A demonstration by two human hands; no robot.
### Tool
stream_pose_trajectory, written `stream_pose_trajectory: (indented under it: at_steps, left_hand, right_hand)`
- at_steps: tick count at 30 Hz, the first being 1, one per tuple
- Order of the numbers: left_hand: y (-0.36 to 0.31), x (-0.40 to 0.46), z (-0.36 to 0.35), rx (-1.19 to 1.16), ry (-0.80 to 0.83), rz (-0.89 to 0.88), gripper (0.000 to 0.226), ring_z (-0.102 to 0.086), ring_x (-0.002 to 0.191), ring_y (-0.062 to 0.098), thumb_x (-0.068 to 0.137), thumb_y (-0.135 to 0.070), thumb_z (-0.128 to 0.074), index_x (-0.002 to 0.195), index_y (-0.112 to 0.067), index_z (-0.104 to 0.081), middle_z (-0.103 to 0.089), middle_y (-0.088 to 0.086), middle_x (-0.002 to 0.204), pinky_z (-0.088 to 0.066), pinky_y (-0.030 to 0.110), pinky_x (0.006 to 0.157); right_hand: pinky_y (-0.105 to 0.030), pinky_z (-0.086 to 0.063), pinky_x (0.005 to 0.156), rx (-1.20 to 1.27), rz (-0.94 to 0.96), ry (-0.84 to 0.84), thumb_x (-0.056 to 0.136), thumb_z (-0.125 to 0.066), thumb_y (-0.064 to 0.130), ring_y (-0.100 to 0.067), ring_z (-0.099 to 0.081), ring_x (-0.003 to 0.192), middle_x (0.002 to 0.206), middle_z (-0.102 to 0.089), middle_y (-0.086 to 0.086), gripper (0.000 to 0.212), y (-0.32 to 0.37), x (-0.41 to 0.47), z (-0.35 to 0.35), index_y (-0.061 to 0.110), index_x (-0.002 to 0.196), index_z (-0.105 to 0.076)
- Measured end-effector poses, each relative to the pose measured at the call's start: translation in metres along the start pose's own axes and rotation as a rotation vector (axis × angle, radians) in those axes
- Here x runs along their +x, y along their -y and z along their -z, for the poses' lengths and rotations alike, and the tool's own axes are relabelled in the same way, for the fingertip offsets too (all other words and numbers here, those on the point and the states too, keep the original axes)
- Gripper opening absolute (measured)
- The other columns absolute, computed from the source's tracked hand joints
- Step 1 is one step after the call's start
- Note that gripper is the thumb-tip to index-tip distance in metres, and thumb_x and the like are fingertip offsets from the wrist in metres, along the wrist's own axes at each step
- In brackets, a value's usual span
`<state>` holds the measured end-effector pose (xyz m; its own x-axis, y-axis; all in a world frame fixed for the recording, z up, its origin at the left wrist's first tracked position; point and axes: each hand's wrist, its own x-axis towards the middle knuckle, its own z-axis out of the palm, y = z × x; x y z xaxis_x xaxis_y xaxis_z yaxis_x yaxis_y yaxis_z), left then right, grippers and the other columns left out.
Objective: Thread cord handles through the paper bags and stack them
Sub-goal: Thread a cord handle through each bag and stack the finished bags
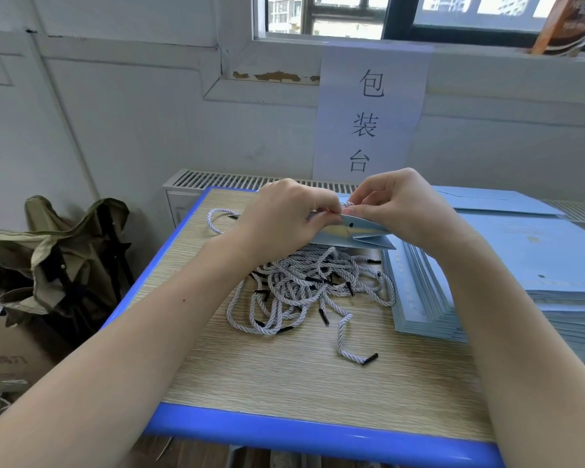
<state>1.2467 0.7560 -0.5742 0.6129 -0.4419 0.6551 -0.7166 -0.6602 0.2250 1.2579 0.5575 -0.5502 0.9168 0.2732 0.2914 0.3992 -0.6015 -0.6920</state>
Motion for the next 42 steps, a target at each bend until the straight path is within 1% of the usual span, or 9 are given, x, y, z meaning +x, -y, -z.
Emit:
stream_pose_trajectory:
  at_steps: [5, 10, 17, 19, 24, 33, 36, 39, 42]
  left_hand:
    - [0.002, 0.001, -0.001, -0.026, -0.048, 0.013, 0.020, -0.067, 0.066, 0.020, 0.090, -0.039, -0.063, 0.089, -0.024, -0.076, -0.071, -0.006, 0.070, -0.055, 0.040, 0.066]
    - [0.002, 0.000, -0.001, -0.012, -0.058, 0.003, 0.022, -0.067, 0.066, 0.021, 0.089, -0.040, -0.062, 0.089, -0.023, -0.076, -0.073, -0.006, 0.073, -0.055, 0.040, 0.064]
    - [0.003, 0.001, 0.000, 0.005, -0.039, 0.015, 0.023, -0.067, 0.067, 0.021, 0.089, -0.040, -0.060, 0.088, -0.023, -0.075, -0.071, -0.006, 0.071, -0.054, 0.040, 0.064]
    - [0.004, 0.001, -0.001, 0.015, -0.047, 0.017, 0.023, -0.065, 0.065, 0.021, 0.090, -0.039, -0.060, 0.088, -0.022, -0.075, -0.070, -0.005, 0.070, -0.053, 0.040, 0.062]
    - [0.008, 0.000, -0.002, 0.033, -0.093, 0.041, 0.026, -0.062, 0.063, 0.023, 0.091, -0.040, -0.058, 0.092, -0.021, -0.075, -0.070, -0.004, 0.071, -0.051, 0.039, 0.061]
    - [0.011, -0.001, -0.007, 0.034, -0.126, 0.019, 0.022, -0.066, 0.068, 0.022, 0.092, -0.036, -0.060, 0.091, -0.019, -0.074, -0.071, -0.004, 0.074, -0.054, 0.041, 0.061]
    - [0.012, -0.001, -0.008, 0.024, -0.121, 0.025, 0.022, -0.069, 0.073, 0.020, 0.091, -0.036, -0.060, 0.090, -0.019, -0.074, -0.073, -0.005, 0.078, -0.055, 0.041, 0.065]
    - [0.010, -0.002, -0.006, 0.026, -0.125, 0.023, 0.022, -0.070, 0.075, 0.017, 0.090, -0.037, -0.062, 0.089, -0.020, -0.076, -0.074, -0.007, 0.079, -0.056, 0.040, 0.066]
    - [0.006, -0.002, -0.005, 0.051, -0.132, -0.016, 0.018, -0.071, 0.074, 0.014, 0.089, -0.034, -0.065, 0.087, -0.020, -0.076, -0.074, -0.008, 0.078, -0.056, 0.038, 0.064]
  right_hand:
    - [-0.050, -0.051, 0.074, 0.040, -0.018, 0.050, 0.089, -0.074, 0.041, -0.023, -0.049, 0.072, 0.088, -0.070, -0.025, 0.016, 0.001, 0.000, 0.000, 0.027, 0.081, -0.078]
    - [-0.038, -0.037, 0.073, 0.125, -0.026, 0.062, 0.089, -0.075, 0.025, -0.025, -0.043, 0.071, 0.084, -0.065, -0.028, 0.005, 0.003, -0.002, 0.004, 0.025, 0.084, -0.078]
    - [-0.031, -0.047, 0.079, 0.096, -0.013, 0.060, 0.092, -0.072, 0.025, -0.013, -0.061, 0.073, 0.079, -0.076, -0.001, 0.009, 0.005, -0.005, 0.011, 0.020, 0.087, -0.077]
    - [-0.032, -0.053, 0.088, 0.078, 0.000, 0.082, 0.093, -0.071, 0.027, -0.013, -0.070, 0.084, 0.081, -0.077, 0.006, 0.010, 0.008, -0.007, 0.014, 0.019, 0.091, -0.077]
    - [-0.041, -0.054, 0.099, 0.075, 0.053, 0.128, 0.085, -0.079, 0.016, -0.014, -0.074, 0.088, 0.085, -0.078, 0.004, 0.012, 0.009, -0.009, 0.018, 0.018, 0.097, -0.077]
    - [-0.051, -0.054, 0.095, 0.017, 0.114, 0.072, 0.088, -0.076, 0.017, -0.021, -0.074, 0.089, 0.085, -0.078, 0.006, 0.009, 0.005, -0.007, 0.015, 0.021, 0.097, -0.074]
    - [-0.046, -0.056, 0.092, 0.001, 0.117, 0.064, 0.087, -0.077, 0.018, -0.014, -0.074, 0.086, 0.089, -0.077, 0.006, 0.010, 0.005, -0.007, 0.015, 0.021, 0.095, -0.073]
    - [-0.045, -0.058, 0.089, 0.018, 0.123, 0.027, 0.095, -0.068, 0.020, -0.014, -0.073, 0.084, 0.087, -0.076, 0.005, 0.005, 0.004, -0.005, 0.015, 0.023, 0.096, -0.071]
    - [-0.046, -0.059, 0.083, -0.009, 0.110, 0.005, 0.101, -0.057, 0.016, -0.015, -0.071, 0.083, 0.088, -0.075, 0.005, 0.017, 0.003, -0.003, 0.012, 0.027, 0.103, -0.070]
